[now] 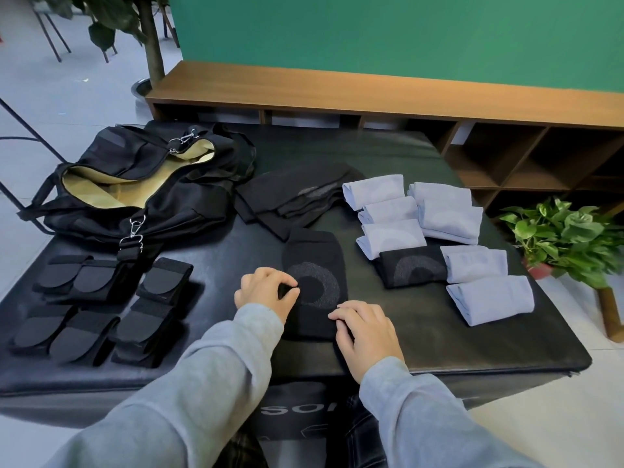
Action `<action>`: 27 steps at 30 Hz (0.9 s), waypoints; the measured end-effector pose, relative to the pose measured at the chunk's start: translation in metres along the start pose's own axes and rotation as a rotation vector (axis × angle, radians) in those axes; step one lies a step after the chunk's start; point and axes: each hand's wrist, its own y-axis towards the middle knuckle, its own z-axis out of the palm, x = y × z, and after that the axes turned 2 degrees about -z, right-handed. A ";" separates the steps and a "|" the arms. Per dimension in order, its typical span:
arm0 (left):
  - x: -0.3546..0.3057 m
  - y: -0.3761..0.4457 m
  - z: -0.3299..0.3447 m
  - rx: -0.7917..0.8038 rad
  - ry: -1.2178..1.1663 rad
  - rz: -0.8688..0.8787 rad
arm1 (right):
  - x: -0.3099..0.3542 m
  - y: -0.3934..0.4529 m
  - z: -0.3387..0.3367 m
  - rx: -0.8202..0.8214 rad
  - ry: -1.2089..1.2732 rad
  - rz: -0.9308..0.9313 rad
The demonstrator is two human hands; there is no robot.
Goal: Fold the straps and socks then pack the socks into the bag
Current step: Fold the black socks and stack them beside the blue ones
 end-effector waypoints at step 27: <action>0.040 -0.018 0.024 -0.238 -0.082 0.714 | 0.007 0.000 -0.003 0.015 -0.069 0.005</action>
